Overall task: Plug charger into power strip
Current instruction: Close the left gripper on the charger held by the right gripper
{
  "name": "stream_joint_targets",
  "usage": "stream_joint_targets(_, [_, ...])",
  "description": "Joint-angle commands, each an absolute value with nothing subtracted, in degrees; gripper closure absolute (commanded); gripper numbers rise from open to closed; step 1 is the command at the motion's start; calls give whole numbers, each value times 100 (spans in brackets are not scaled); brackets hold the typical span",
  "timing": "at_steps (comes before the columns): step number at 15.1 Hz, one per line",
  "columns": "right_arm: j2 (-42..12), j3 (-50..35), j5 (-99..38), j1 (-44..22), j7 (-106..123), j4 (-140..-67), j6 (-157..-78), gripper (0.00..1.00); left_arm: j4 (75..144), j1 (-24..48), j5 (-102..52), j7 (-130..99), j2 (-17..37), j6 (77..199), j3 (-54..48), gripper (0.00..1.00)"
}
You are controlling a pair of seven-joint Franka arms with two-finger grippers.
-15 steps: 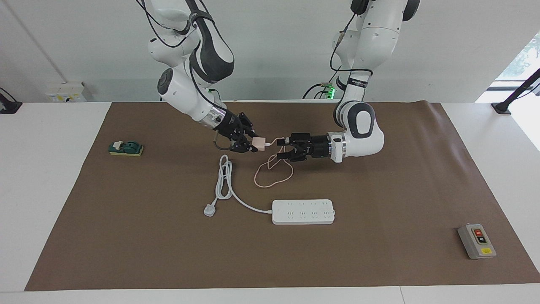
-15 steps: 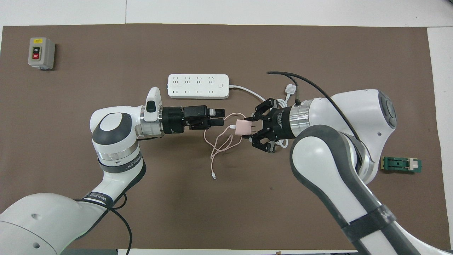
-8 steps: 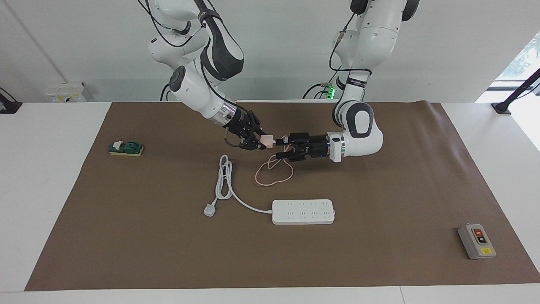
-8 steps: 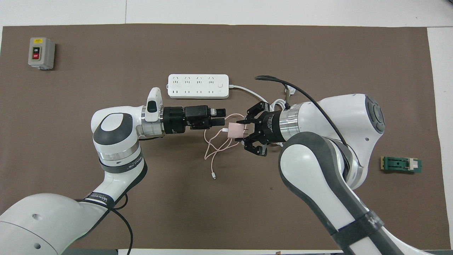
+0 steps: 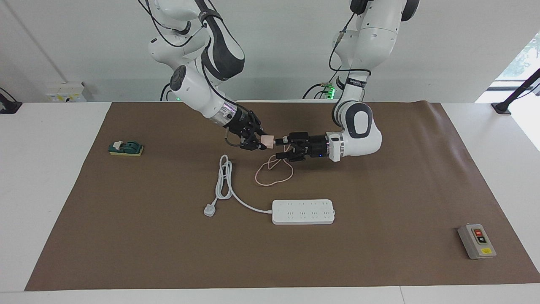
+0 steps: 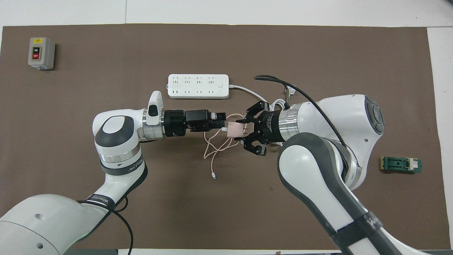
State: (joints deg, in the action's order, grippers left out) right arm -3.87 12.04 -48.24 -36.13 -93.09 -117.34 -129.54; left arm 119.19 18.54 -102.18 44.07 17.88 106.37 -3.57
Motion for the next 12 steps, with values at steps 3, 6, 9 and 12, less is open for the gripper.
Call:
stream_joint_targets(3, [-466, 1213, -4896, -3621, -9360, -11672, -13184, 100, 12577, 2056, -10354, 4562, 1169, 10898, -299, 0])
stream_joint_targets(6, [-466, 1213, -4878, -3603, -9360, -11663, -13157, 100, 12612, 2083, -10380, 4562, 1125, 10898, -299, 0])
stream_joint_targets(9, [-466, 1213, -4878, -3612, -9369, -11654, -13175, 100, 12525, 2135, -10564, 4570, 1213, 10898, -290, 0])
stream_joint_targets(12, [-466, 1213, -4878, -3604, -9369, -11663, -13175, 100, 12437, 2162, -10617, 4631, 1327, 10898, -299, 0])
